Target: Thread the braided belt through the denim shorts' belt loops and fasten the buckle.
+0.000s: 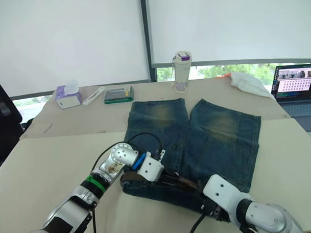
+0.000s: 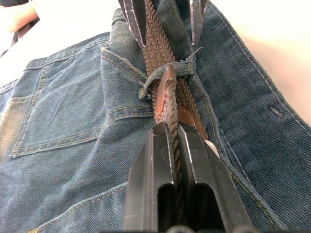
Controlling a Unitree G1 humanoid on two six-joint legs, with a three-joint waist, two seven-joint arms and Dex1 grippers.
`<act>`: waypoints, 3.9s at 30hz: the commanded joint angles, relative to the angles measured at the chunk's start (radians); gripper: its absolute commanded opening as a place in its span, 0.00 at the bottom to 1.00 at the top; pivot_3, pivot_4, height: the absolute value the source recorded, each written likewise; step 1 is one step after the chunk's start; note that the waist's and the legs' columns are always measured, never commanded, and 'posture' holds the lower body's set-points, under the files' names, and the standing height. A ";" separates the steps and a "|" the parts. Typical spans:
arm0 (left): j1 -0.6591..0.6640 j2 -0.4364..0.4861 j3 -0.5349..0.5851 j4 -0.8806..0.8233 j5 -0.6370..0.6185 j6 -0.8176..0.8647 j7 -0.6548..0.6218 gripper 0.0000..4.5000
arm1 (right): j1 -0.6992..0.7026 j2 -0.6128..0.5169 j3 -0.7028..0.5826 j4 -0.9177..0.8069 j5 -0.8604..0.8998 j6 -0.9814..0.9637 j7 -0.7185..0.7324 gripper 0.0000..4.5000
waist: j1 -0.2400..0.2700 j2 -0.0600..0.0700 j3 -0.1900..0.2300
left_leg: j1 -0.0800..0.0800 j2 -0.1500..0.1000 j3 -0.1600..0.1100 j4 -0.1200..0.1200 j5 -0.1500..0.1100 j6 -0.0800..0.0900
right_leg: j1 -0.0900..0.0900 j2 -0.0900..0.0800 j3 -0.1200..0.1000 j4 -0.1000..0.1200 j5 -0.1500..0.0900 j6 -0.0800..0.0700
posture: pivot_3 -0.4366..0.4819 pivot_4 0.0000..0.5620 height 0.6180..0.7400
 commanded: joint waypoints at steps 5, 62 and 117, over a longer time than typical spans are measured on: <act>-0.036 0.018 -0.003 0.019 0.022 -0.100 0.032 0.00 | -0.020 -0.015 0.108 -0.034 -0.048 0.028 -0.047 0.53 | 0.000 0.000 0.000 | 0.000 0.000 0.000 0.000 0.000 0.000 | 0.000 0.000 0.000 0.000 0.000 0.000 | 0.48 0.27 1.00; -0.055 -0.014 0.080 0.012 -0.216 0.174 -0.024 0.00 | -0.020 0.167 -0.073 -0.033 0.099 0.072 -0.009 0.00 | -0.005 0.000 0.000 | 0.000 0.000 0.000 0.000 0.000 0.000 | 0.000 0.001 0.000 0.001 0.000 0.000 | 0.48 0.27 1.00; 0.028 0.205 0.208 -0.222 -0.254 0.499 -0.105 0.00 | -0.314 0.198 0.080 0.104 -0.002 0.064 -0.038 0.01 | -0.019 0.008 -0.005 | -0.001 0.000 -0.001 0.000 0.000 0.000 | -0.003 0.000 0.000 0.001 0.000 0.000 | 0.48 0.27 1.00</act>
